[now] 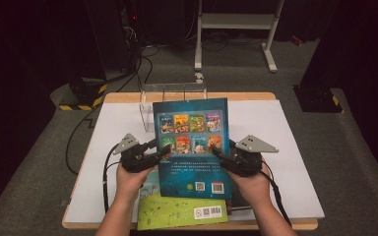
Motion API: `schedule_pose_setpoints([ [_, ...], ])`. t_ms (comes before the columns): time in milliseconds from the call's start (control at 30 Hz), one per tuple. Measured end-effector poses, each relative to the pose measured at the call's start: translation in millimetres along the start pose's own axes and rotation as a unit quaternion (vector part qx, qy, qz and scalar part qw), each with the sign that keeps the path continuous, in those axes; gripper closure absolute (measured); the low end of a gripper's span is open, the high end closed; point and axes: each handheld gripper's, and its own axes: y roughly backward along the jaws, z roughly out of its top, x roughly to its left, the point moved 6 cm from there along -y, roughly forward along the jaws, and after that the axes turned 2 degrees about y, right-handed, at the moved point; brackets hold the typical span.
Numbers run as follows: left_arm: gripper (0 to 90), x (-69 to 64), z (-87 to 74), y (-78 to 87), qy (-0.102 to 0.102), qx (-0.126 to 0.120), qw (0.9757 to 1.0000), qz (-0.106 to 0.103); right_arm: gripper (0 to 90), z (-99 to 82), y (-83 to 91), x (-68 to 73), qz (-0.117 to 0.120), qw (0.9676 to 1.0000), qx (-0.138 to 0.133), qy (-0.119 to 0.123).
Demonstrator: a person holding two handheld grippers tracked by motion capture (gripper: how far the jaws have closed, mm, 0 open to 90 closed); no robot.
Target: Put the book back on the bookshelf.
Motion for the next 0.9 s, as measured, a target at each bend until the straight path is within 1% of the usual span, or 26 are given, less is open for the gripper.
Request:
schedule_pose_setpoints([
  [67, 44.9, -1.3, 3.0, 3.6, -0.007, -0.01, 0.9999, 0.006, 49.6, 4.6, 1.1, 1.9, -0.002, 1.0, -0.007, 0.002],
  [100, 45.4, -1.3, 3.0, 3.6, -0.007, -0.01, 0.9999, 0.006, 50.0, 6.9, 1.5, 2.7, -0.003, 0.9999, -0.01, 0.004],
  [133, 45.9, -2.8, 5.9, 7.0, -0.012, -0.019, 0.9997, 0.011, 50.3, 9.6, 2.1, 3.8, -0.006, 0.9999, -0.014, 0.006],
  [167, 46.2, -2.8, 5.9, 7.0, -0.012, -0.019, 0.9997, 0.011, 50.6, 11.3, 2.4, 4.5, -0.006, 0.9998, -0.017, 0.007],
  [200, 46.8, -4.3, 8.5, 10.5, -0.017, -0.028, 0.9993, 0.014, 51.1, 13.9, 3.2, 5.7, -0.008, 0.9997, -0.02, 0.009],
  [233, 47.2, -4.3, 8.5, 10.5, -0.017, -0.028, 0.9993, 0.014, 51.3, 15.6, 3.7, 6.5, -0.009, 0.9997, -0.023, 0.01],
  [267, 48.2, -5.2, 11.2, 14.2, -0.021, -0.039, 0.9989, 0.017, 51.8, 18.2, 4.7, 7.6, -0.01, 0.9995, -0.027, 0.013],
  [300, 48.5, -5.2, 11.2, 14.2, -0.021, -0.039, 0.9989, 0.017, 52.1, 19.7, 5.3, 8.5, -0.011, 0.9994, -0.029, 0.014],
  [333, 49.0, -6.8, 13.7, 17.5, -0.027, -0.049, 0.9982, 0.021, 52.5, 22.1, 6.3, 9.7, -0.013, 0.9992, -0.034, 0.017],
  [400, 49.8, -8.3, 15.9, 20.2, -0.031, -0.058, 0.9975, 0.025, 53.1, 25.0, 7.8, 11.8, -0.015, 0.999, -0.038, 0.018],
  [433, 50.2, -8.3, 15.9, 20.2, -0.031, -0.058, 0.9975, 0.025, 53.1, 25.0, 7.8, 11.8, -0.015, 0.999, -0.038, 0.018],
  [467, 50.7, -9.6, 17.7, 22.9, -0.036, -0.066, 0.9967, 0.029, 53.7, 28.5, 9.3, 13.7, -0.017, 0.9986, -0.045, 0.021],
  [500, 51.0, -9.6, 17.7, 22.9, -0.036, -0.066, 0.9967, 0.029, 54.0, 29.6, 9.8, 14.3, -0.018, 0.9985, -0.047, 0.021],
  [567, 51.5, -10.9, 19.3, 25.3, -0.04, -0.073, 0.996, 0.031, 54.2, 31.2, 10.4, 14.8, -0.018, 0.9983, -0.051, 0.023],
  [667, 52.3, -14.1, 21.1, 27.4, -0.054, -0.081, 0.9945, 0.04, 54.6, 38.6, 14.7, 18.5, -0.019, 0.997, -0.07, 0.026],
  [700, 52.4, -14.9, 21.9, 28.1, -0.06, -0.085, 0.9935, 0.046, 54.5, 40.8, 15.5, 19.1, -0.02, 0.9968, -0.073, 0.028],
  [767, 53.4, -15.2, 23.0, 29.3, -0.065, -0.092, 0.9924, 0.05, 54.8, 43.4, 15.5, 19.5, -0.021, 0.9964, -0.076, 0.03],
  [833, 53.7, -15.3, 23.7, 29.9, -0.07, -0.096, 0.9915, 0.055, 54.7, 44.9, 15.6, 20.3, -0.021, 0.9961, -0.078, 0.033],
  [900, 53.7, -14.9, 23.9, 29.9, -0.07, -0.096, 0.9913, 0.056, 54.5, 45.4, 15.1, 20.7, -0.021, 0.9961, -0.078, 0.035],
])
